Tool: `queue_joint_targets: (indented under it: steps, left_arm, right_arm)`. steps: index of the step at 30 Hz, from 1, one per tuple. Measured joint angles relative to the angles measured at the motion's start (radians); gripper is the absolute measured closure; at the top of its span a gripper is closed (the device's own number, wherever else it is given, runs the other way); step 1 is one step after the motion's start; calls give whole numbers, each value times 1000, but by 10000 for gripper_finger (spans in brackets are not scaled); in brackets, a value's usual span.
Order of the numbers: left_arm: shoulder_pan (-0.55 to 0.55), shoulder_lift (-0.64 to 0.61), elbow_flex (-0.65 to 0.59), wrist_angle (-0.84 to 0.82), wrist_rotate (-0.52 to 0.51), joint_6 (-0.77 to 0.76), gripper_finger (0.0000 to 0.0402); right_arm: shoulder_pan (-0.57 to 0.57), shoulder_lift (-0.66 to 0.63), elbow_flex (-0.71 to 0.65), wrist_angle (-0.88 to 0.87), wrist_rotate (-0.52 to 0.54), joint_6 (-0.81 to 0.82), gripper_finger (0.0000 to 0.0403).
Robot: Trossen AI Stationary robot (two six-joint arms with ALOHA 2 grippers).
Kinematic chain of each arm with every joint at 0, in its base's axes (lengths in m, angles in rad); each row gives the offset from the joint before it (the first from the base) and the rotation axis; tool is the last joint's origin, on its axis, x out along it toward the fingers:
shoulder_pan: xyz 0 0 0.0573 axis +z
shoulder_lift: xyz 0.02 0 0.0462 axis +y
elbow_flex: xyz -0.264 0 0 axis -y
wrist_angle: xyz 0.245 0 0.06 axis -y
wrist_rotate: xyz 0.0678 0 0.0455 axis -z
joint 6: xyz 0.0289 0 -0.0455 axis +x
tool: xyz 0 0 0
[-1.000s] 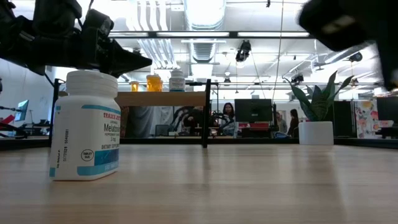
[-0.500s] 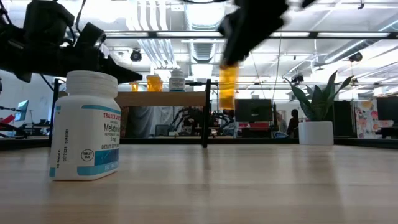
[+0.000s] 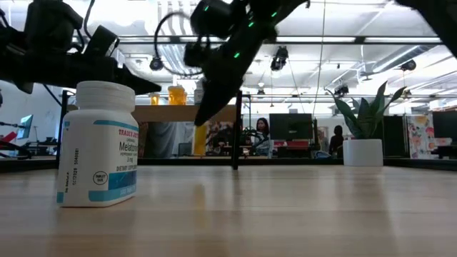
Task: Pick and place medicine bottles onto shelf by color
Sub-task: Put the right small orange pill bottle aligned with the other small orange pill bottle on the shelf
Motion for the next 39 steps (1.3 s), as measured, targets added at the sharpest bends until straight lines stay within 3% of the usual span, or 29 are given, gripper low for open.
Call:
queue_joint_targets:
  steps: [14, 39]
  left_arm:
    - [0, 2, -12, 3, -30, 3, 402]
    - [0, 1, -20, 5, -25, -1, 402]
  right_arm:
    - [-50, 262, 346, -179, -53, -44, 279]
    - [-50, 274, 386, -205, -53, -37, 272]
